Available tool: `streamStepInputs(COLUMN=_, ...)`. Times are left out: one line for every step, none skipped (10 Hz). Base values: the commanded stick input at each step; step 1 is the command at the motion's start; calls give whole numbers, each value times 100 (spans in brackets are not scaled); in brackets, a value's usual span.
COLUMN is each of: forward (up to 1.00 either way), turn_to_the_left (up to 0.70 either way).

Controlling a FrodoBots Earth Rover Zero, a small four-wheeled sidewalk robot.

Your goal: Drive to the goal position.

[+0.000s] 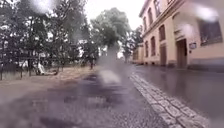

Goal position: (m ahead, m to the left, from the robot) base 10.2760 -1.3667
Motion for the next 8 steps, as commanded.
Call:
streamStepInputs(forward=70, turn_to_the_left=-11)
streamStepInputs(forward=70, turn_to_the_left=-12)
streamStepInputs(forward=70, turn_to_the_left=-12)
streamStepInputs(forward=70, turn_to_the_left=-12)
streamStepInputs(forward=70, turn_to_the_left=-13)
streamStepInputs(forward=70, turn_to_the_left=-13)
streamStepInputs(forward=70, turn_to_the_left=-13)
streamStepInputs(forward=70, turn_to_the_left=-13)
